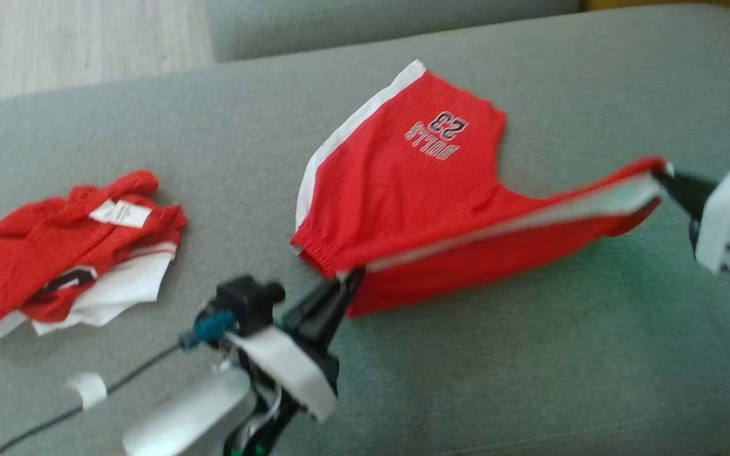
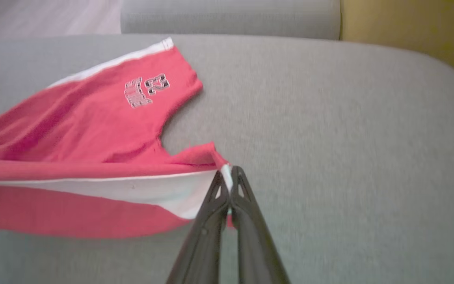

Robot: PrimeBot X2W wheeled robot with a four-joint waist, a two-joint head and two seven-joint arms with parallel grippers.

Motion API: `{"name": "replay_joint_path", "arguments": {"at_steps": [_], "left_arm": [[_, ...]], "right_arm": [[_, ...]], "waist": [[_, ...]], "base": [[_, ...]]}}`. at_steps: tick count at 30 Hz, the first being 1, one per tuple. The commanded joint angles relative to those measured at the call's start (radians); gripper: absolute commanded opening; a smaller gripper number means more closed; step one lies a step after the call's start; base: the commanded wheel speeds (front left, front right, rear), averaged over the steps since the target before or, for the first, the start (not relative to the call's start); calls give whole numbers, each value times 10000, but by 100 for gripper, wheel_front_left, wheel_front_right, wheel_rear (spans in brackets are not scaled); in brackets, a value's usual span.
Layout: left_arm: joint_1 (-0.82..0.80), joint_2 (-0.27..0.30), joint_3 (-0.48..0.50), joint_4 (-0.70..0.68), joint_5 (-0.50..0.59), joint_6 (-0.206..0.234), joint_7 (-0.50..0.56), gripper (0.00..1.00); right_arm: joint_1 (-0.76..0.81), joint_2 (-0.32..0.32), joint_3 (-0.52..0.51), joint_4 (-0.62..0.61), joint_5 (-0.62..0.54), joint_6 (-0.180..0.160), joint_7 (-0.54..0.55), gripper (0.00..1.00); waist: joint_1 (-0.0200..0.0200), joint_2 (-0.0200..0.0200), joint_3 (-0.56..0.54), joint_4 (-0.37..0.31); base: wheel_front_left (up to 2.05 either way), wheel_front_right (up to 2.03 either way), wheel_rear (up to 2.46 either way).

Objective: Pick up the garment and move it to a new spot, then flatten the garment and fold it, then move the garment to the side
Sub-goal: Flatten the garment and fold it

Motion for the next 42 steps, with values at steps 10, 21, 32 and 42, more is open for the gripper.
{"name": "replay_joint_path", "arguments": {"at_steps": [10, 21, 32, 42], "left_arm": [[-1635, -256, 810, 298, 113, -216, -147, 0], [-2747, -1086, 806, 1236, 237, -736, -235, 0], [-3540, -1927, 815, 2349, 376, -1123, -583, 0], [-3659, -2388, 689, 3078, 448, -1339, -810, 0]], "right_arm": [[-2032, 1121, -863, 827, -1967, -7, -881, 0], [-4320, 2151, -359, 3017, -3817, -7, -2004, 0], [-5764, 2644, 63, 5074, -4342, -7, -2891, 0], [-6378, 2858, 416, 6308, -4285, -7, -3472, 7]], "waist": [[-2, 0, 1205, 1132], [-2, 0, 2405, 2124], [-2, 0, 3161, 2821], [-2, 0, 3301, 3140]], "base": [[0, 0, 0], [0, 0, 0], [0, 0, 0], [0, 0, 0]]}}
